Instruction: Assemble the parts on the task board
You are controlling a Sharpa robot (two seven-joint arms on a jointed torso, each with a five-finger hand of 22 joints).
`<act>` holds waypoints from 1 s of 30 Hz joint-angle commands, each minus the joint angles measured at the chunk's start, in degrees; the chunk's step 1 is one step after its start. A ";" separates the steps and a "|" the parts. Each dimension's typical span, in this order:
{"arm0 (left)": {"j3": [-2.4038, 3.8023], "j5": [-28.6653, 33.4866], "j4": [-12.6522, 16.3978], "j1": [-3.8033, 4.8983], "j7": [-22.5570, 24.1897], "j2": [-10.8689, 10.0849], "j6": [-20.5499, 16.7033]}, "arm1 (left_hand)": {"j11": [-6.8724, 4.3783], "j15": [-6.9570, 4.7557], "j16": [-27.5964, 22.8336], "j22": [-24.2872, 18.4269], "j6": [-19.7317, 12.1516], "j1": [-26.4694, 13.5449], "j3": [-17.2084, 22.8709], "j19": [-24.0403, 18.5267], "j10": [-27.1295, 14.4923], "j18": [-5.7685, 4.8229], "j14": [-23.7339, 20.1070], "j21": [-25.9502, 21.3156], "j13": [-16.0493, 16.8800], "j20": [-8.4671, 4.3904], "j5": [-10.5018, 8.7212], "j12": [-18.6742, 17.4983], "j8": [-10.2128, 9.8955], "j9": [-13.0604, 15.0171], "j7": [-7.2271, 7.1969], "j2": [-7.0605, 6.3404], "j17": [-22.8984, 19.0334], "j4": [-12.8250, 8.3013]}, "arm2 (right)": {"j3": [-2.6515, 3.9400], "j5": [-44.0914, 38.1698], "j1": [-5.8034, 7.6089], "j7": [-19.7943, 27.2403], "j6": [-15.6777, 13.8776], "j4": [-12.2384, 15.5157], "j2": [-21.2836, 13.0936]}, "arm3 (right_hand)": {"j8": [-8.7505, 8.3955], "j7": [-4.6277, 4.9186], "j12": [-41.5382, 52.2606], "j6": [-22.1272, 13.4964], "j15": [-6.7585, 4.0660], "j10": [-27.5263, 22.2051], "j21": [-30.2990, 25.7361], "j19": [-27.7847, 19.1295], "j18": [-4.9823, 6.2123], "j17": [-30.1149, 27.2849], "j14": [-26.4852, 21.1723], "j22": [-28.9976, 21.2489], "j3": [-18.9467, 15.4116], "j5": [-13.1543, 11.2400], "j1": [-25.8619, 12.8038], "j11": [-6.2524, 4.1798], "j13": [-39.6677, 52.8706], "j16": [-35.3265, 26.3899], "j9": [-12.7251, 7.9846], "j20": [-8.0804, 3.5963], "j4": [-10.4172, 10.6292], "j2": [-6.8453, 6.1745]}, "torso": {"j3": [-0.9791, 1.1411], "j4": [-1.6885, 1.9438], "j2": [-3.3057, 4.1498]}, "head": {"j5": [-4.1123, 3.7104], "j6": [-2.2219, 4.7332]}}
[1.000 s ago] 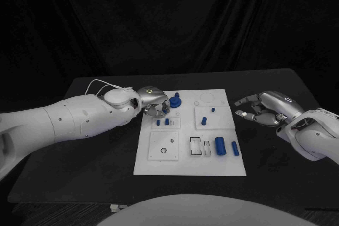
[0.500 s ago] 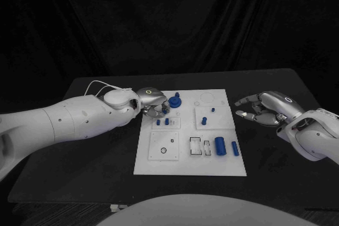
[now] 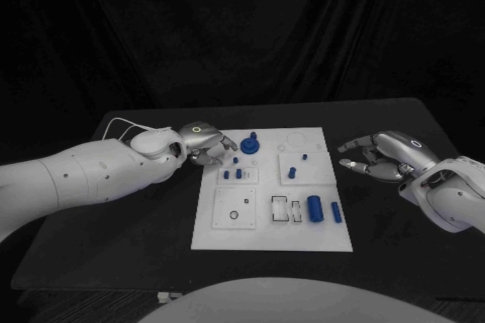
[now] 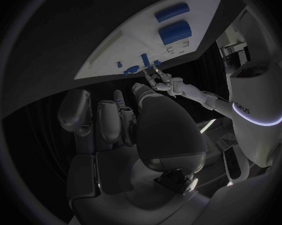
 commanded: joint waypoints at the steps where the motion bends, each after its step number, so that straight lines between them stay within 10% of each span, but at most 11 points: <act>1: 0.05 -0.02 0.73 0.12 -0.06 -1.48 -7.98 | 0.02 -0.12 -0.15 6.63 -0.09 0.36 -0.48 -0.20 -0.79 0.64 -0.58 -0.48 0.53 0.25 -0.34 0.79 0.33 -0.09 -0.12 -0.65 -0.32 0.58 | 0.05 -0.07 0.13 -1.17 -0.32 0.97 -0.66 | -0.11 0.08 -0.41 0.40 0.45 -0.30 -0.35 -0.16 0.48 -0.14 1.71 7.90 0.32 -0.20 0.73 0.17 2.04 -0.40 -0.09 0.39 -0.10 0.07 | 0.00 -0.04 0.01 | 0.20 0.00; 8: 0.05 0.12 3.16 0.90 0.50 -6.09 -13.80 | -0.91 -0.23 -6.45 5.29 3.74 2.23 -0.05 -4.57 -0.02 1.39 -8.16 -7.22 3.78 0.48 -0.50 6.86 1.68 -0.05 0.33 -0.40 -10.31 3.33 | 0.05 -0.07 2.61 -2.12 -0.65 2.26 -1.07 | -0.27 0.28 -5.51 1.30 0.60 -3.92 11.89 3.29 -1.54 10.44 4.07 10.70 1.39 -0.09 2.34 0.45 -3.25 8.49 -0.49 0.41 -0.12 -0.66 | -0.12 0.08 0.04 | 0.61 0.00; 10: 0.05 2.56 3.96 1.13 2.21 -7.28 -14.83 | -1.49 0.56 -18.73 0.23 5.21 1.82 0.49 -18.32 -0.41 3.68 -22.84 -28.14 5.21 1.48 -0.33 9.69 2.01 -0.19 0.45 0.20 -24.52 5.46 | 0.05 -0.15 3.92 -2.95 -0.44 2.65 -1.07 | -0.13 0.29 -9.60 2.04 0.69 -7.06 12.69 3.45 -1.64 10.92 4.03 10.81 1.82 -0.29 3.11 0.52 -7.29 9.07 -0.55 0.46 -0.28 -1.21 | -0.06 0.12 -0.02 | 0.72 0.00; 12: 0.05 6.66 5.03 1.37 4.43 -8.43 -14.62 | -0.39 2.98 -26.41 -1.50 6.40 1.80 0.83 -27.78 -3.63 3.01 -31.23 -35.18 6.01 2.33 -0.15 11.36 1.84 -0.55 1.36 0.28 -27.17 7.22 | 0.05 -0.47 5.26 -4.18 0.39 2.98 -0.91 | 0.57 0.21 -16.36 3.82 0.91 -12.57 12.29 3.20 -1.54 10.96 3.87 10.65 2.46 -0.14 4.48 0.85 -13.71 9.25 -0.30 0.60 -0.87 -2.01 | -0.11 0.12 0.04 | 0.60 0.00; 14: 0.04 11.35 6.45 1.60 6.28 -9.57 -13.98 | 0.79 5.14 -31.50 -2.88 6.08 -1.24 -0.08 -34.26 -7.72 2.04 -36.61 -40.15 6.59 3.36 2.64 12.80 0.79 -1.19 2.81 1.53 -28.95 7.82 | 0.05 -1.14 6.65 -5.58 1.74 3.18 -0.64 | 0.97 0.21 -21.34 4.91 1.03 -16.60 11.71 2.85 -1.41 10.52 3.63 10.47 3.70 2.86 6.26 0.94 -18.11 9.04 -0.03 0.70 -1.73 -2.55 | -0.10 0.05 0.05 | 0.58 0.00; 16: 0.04 18.32 8.21 1.91 9.25 -10.90 -12.21 | 4.16 7.77 -38.13 -4.40 4.31 -5.09 -1.40 -38.52 -13.46 0.92 -43.87 -44.20 6.24 4.85 2.45 12.89 0.38 -1.99 4.12 2.14 -31.89 7.66 | 0.05 -2.29 8.23 -7.65 4.00 3.35 -0.12 | 3.12 -0.10 -32.24 8.44 1.12 -25.05 9.06 1.62 -0.89 8.38 2.75 9.80 7.43 18.65 9.46 0.90 -27.32 7.47 1.51 0.56 -3.48 -4.94 | -0.08 0.01 0.04 | 0.71 0.00; 17: 0.04 23.02 9.23 2.11 11.29 -11.62 -10.92 | 4.51 8.43 -40.56 -4.95 4.01 -5.68 -1.79 -40.27 -15.52 0.65 -46.34 -45.65 5.96 5.08 2.79 12.90 0.18 -2.14 4.37 2.21 -33.34 7.83 | 0.05 -3.02 9.07 -8.97 5.63 3.44 0.22 | 3.45 -0.13 -33.82 8.64 1.08 -25.86 8.42 1.29 -0.79 7.83 2.50 9.63 7.86 19.28 9.52 0.99 -28.70 7.07 1.97 0.69 -3.69 -5.31 | -0.09 0.01 0.05 | 0.79 0.00; 19: 0.03 30.87 10.68 2.36 14.55 -12.52 -8.37 | 4.31 8.59 -45.82 -6.53 3.37 -7.32 -3.91 -44.91 -19.48 0.57 -50.88 -49.49 4.75 5.18 7.21 13.40 0.14 -2.47 6.02 4.00 -37.26 7.93 | 0.05 -4.12 10.27 -11.04 8.39 3.50 0.82 | 3.94 0.00 -37.44 7.95 1.10 -27.61 6.58 0.15 -0.42 6.20 1.65 9.15 9.11 18.20 9.37 1.11 -31.30 5.85 3.35 0.90 -4.17 -6.05 | -0.14 0.17 0.07 | 0.55 0.00; 24: 0.02 54.87 13.45 2.72 23.29 -13.53 2.19 | 4.34 8.43 -58.02 -13.09 1.42 -9.88 -8.43 -57.16 -29.38 0.77 -62.24 -53.86 -0.11 6.70 11.43 11.82 0.21 -3.01 8.48 7.58 -45.84 8.13 | 0.05 -7.10 12.07 -15.58 16.66 2.91 3.07 | 3.66 -0.13 -45.58 4.32 1.56 -34.43 -1.75 -4.31 1.04 0.01 -1.78 7.14 8.05 -0.55 6.70 2.79 -36.60 1.10 5.86 1.45 -3.75 -6.28 | -0.69 0.65 0.54 | -0.24 0.00; 28: 0.01 67.85 14.82 2.75 27.96 -13.49 9.81 | 3.10 7.03 -70.60 -20.36 -1.37 -10.18 -13.38 -65.16 -39.76 3.00 -72.16 -53.90 -8.71 6.83 13.34 5.54 0.14 -3.74 8.37 9.79 -54.91 8.21 | 0.05 -8.33 12.49 -16.47 21.46 1.69 5.05 | 3.08 -0.39 -48.79 2.49 1.89 -36.69 -4.97 -5.92 1.52 -2.10 -3.15 6.45 8.22 -0.89 7.74 3.04 -39.26 -0.43 6.53 1.81 -4.77 -6.45 | -1.17 1.41 0.83 | -0.70 0.32; 30: 0.00 70.87 15.37 2.69 29.36 -13.49 12.24 | 1.46 6.19 -74.57 -35.41 -4.82 -10.04 -15.92 -71.20 -43.22 4.04 -75.22 -54.68 -11.84 6.64 12.49 2.65 -0.04 -5.10 7.69 10.65 -58.05 8.26 | 0.05 -8.93 12.47 -16.88 23.39 1.20 5.82 | 2.68 0.34 -52.18 2.34 2.17 -38.46 -5.57 -6.28 1.61 -2.53 -3.56 6.41 9.55 3.08 8.93 3.50 -42.23 -0.58 6.57 1.99 -5.78 -6.63 | -1.37 1.57 0.93 | -0.86 0.48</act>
